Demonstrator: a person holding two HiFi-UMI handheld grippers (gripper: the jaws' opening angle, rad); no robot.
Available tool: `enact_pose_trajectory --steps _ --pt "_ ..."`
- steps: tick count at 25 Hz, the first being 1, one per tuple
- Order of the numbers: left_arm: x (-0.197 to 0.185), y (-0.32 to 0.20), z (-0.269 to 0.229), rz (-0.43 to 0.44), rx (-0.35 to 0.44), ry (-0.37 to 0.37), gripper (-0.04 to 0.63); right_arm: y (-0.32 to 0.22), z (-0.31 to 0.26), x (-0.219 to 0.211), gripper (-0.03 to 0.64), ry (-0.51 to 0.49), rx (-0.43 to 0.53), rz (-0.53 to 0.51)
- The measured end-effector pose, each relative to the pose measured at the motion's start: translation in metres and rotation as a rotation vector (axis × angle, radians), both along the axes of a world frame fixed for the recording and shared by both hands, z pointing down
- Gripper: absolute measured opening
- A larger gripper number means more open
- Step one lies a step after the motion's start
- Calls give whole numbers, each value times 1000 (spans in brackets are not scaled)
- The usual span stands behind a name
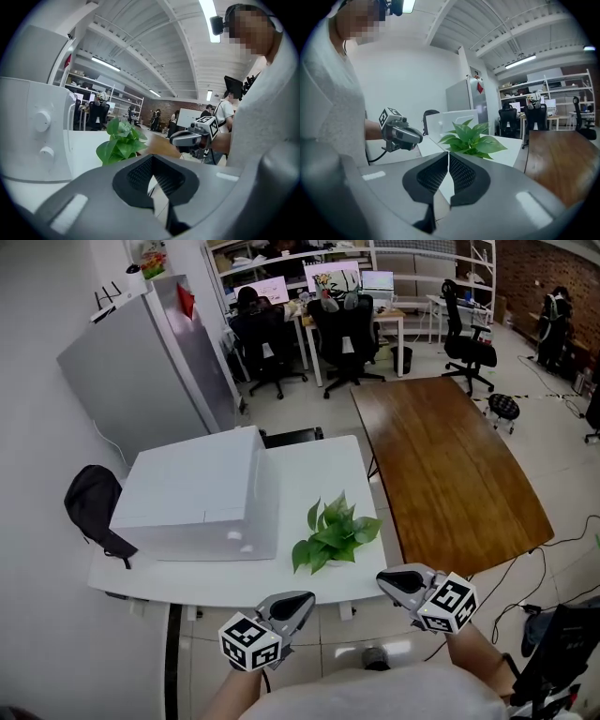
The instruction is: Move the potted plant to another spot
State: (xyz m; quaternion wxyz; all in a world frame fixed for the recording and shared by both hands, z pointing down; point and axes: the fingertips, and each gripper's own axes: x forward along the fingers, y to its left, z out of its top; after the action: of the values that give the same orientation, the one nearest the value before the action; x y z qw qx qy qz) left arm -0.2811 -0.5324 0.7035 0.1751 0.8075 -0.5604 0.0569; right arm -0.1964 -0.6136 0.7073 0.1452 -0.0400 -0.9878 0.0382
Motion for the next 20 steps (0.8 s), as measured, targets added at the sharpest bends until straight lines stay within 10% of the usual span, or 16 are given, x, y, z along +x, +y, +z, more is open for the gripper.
enact_pose_trajectory --steps 5,20 --pt "0 -10 17 -14 -23 -10 -5 -23 34 -14 11 76 49 -19" --pt "-39 33 31 6 -115 -20 -5 -49 122 -92 452 177 95 269"
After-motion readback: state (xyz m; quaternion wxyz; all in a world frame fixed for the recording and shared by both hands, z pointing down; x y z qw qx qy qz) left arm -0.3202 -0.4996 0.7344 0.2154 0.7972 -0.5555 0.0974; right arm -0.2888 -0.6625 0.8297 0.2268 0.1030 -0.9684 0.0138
